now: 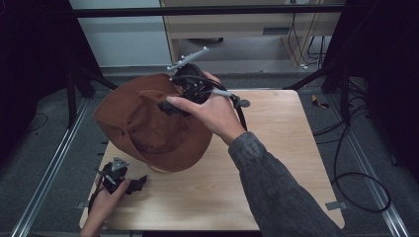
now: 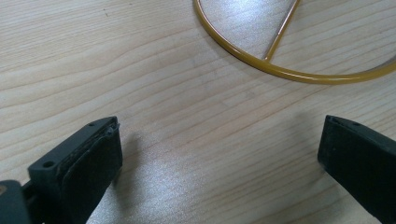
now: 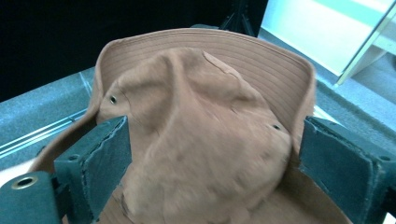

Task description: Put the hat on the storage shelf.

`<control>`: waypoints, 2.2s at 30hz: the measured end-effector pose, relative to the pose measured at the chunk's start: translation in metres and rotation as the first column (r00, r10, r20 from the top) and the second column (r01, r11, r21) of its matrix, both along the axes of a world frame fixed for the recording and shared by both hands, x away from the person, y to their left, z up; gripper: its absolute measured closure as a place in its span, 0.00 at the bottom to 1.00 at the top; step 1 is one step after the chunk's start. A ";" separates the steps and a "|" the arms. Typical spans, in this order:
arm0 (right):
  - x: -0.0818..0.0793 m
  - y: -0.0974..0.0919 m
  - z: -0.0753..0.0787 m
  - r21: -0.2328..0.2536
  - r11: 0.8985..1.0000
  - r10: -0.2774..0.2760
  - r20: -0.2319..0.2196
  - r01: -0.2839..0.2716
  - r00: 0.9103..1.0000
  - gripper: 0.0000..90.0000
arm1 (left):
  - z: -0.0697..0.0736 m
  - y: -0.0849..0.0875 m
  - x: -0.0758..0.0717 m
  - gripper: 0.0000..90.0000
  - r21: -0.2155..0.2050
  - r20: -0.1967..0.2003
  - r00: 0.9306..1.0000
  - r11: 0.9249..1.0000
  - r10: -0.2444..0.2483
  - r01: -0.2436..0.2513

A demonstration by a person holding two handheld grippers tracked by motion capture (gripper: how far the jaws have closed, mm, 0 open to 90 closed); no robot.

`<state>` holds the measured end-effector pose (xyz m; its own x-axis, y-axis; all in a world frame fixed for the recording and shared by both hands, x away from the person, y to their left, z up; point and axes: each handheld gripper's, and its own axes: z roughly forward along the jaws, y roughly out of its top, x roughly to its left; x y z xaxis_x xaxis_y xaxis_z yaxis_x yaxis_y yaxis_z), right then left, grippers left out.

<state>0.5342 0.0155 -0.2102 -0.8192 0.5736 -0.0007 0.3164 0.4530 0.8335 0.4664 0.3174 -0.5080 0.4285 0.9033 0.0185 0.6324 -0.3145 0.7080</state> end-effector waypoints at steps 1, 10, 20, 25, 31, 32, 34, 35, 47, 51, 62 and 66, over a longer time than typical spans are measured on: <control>-0.002 -0.009 0.000 0.003 1.000 -0.006 0.006 0.006 1.000 0.10 | 0.000 0.000 0.000 0.00 0.000 0.000 1.000 1.000 0.000 0.000; -0.021 -0.068 -0.009 0.011 0.998 -0.060 0.049 0.059 0.997 0.11 | 0.000 0.000 0.000 0.00 0.000 0.003 1.000 1.000 0.001 -0.001; -0.045 -0.149 -0.041 0.028 0.981 -0.193 0.061 0.191 0.979 0.18 | 0.000 0.000 0.000 0.00 0.000 0.001 1.000 1.000 0.002 -0.002; -0.053 -0.178 -0.074 0.024 0.969 -0.245 0.020 0.245 0.969 0.19 | 0.000 0.000 0.000 0.00 0.003 0.000 1.000 1.000 0.000 0.000; -0.055 -0.197 -0.110 0.004 0.960 -0.281 -0.016 0.281 0.960 0.19 | 0.000 0.000 0.000 0.00 0.002 0.000 1.000 1.000 0.001 -0.001; -0.055 -0.198 -0.114 0.004 0.959 -0.282 -0.018 0.282 0.959 0.19 | 0.000 0.000 0.000 0.00 0.002 0.000 1.000 1.000 0.001 -0.001; -0.055 -0.200 -0.121 -0.001 0.958 -0.288 -0.023 0.288 0.957 0.20 | 0.000 0.000 0.000 0.00 0.003 0.000 1.000 1.000 0.001 -0.001; -0.055 -0.201 -0.126 -0.007 0.957 -0.289 -0.025 0.289 0.957 0.20 | 0.000 0.000 0.000 0.00 0.003 0.000 1.000 1.000 0.001 -0.001; -0.055 -0.211 -0.187 -0.092 0.945 -0.320 -0.058 0.315 0.946 0.22 | -0.001 -0.001 0.000 0.00 -0.007 0.005 1.000 1.000 0.008 -0.008; -0.056 -0.213 -0.214 -0.111 0.940 -0.334 -0.094 0.324 0.938 0.20 | -0.001 -0.001 0.000 0.00 -0.007 0.005 1.000 1.000 0.008 -0.008; -0.057 -0.211 -0.284 -0.175 0.907 -0.412 -0.176 0.383 0.894 0.16 | 0.000 0.000 0.000 0.00 0.003 0.000 1.000 1.000 0.002 -0.002; -0.058 -0.208 -0.292 -0.189 0.902 -0.418 -0.160 0.388 0.894 0.14 | 0.000 0.000 0.000 0.00 -0.003 0.002 1.000 1.000 0.005 -0.005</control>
<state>0.4762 -0.1926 -0.5018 -0.5098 0.8600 0.0221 0.6453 0.3652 0.6710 0.4662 0.3169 -0.5084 0.4241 0.9055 0.0168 0.6323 -0.3094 0.7102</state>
